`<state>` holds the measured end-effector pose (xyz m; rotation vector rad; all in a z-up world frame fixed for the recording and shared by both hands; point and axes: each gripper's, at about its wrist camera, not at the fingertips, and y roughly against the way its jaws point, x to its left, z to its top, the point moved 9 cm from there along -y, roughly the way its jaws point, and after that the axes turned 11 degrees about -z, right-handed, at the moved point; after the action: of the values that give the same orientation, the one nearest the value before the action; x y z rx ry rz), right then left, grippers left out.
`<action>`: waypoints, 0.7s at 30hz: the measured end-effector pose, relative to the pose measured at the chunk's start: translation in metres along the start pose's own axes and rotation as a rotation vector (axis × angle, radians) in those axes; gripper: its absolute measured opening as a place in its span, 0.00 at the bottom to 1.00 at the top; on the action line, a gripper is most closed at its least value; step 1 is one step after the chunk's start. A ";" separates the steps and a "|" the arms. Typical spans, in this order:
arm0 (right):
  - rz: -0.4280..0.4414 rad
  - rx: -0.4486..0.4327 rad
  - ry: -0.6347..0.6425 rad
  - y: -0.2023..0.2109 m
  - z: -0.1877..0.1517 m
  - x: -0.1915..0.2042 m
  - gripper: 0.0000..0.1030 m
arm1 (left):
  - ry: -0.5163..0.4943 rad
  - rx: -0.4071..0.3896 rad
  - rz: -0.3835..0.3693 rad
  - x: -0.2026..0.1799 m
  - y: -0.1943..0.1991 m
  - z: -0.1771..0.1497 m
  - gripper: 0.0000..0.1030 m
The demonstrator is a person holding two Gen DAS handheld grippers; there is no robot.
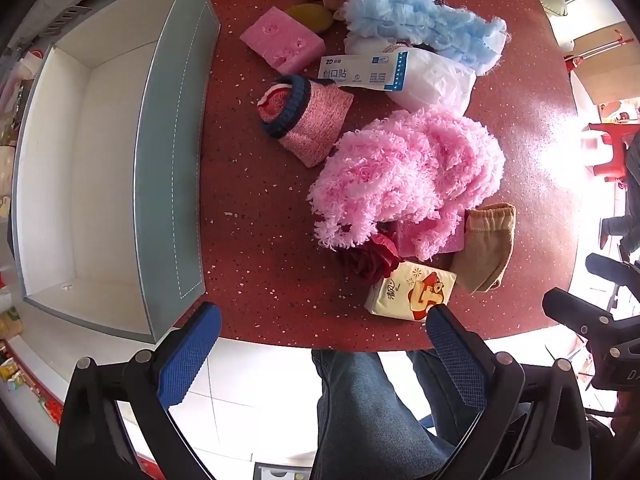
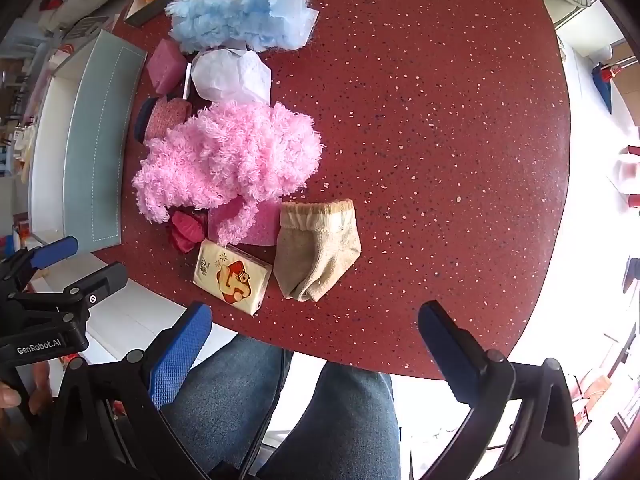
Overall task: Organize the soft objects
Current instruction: 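Move both tools toward the beige sock and tissue pack on the table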
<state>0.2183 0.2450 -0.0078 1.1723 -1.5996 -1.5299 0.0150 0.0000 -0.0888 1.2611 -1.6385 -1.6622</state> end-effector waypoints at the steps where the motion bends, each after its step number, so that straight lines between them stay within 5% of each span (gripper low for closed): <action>1: 0.002 0.000 0.000 0.000 0.000 0.000 1.00 | 0.001 0.001 -0.001 0.000 0.000 0.000 1.00; 21: 0.016 0.011 -0.004 -0.011 -0.009 0.002 1.00 | 0.002 0.038 0.008 -0.003 -0.013 0.002 1.00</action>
<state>0.2275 0.2396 -0.0180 1.1603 -1.6180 -1.5158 0.0183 0.0056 -0.1003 1.2728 -1.6788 -1.6316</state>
